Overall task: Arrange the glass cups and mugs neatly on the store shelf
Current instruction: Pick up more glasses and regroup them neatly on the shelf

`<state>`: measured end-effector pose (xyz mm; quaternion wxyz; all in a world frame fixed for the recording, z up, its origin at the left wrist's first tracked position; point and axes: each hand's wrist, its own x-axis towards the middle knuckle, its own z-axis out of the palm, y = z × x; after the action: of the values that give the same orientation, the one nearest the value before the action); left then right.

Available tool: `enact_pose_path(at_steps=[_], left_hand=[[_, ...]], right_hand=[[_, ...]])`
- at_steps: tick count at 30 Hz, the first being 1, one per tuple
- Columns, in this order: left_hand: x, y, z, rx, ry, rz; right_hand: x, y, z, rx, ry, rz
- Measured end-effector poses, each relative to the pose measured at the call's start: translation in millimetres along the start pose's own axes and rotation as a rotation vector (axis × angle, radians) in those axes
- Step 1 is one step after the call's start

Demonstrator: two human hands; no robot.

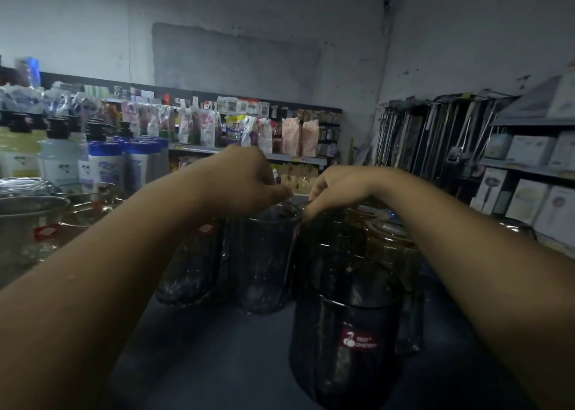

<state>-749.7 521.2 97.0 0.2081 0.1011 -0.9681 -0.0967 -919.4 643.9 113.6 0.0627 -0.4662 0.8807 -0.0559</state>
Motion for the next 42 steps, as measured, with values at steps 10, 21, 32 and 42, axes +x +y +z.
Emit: enact_pose_path(at_steps=[10, 21, 32, 42], left_hand=[[-1.7, -0.6, -1.2, -0.035, 0.013, 0.026], [-12.2, 6.0, -11.1, -0.042, -0.009, 0.098], [-15.7, 4.3, -9.2, -0.058, 0.020, 0.089], [-18.6, 5.7, -7.3, -0.066, 0.040, 0.074]], right_hand=[[-16.6, -3.5, 0.1, -0.143, -0.050, -0.070], [-42.0, 21.0, 12.9, 0.050, 0.112, -0.221], [-46.9, 26.4, 25.3, 0.088, 0.182, -0.246], [-48.8, 32.5, 26.1, 0.121, 0.201, -0.245]])
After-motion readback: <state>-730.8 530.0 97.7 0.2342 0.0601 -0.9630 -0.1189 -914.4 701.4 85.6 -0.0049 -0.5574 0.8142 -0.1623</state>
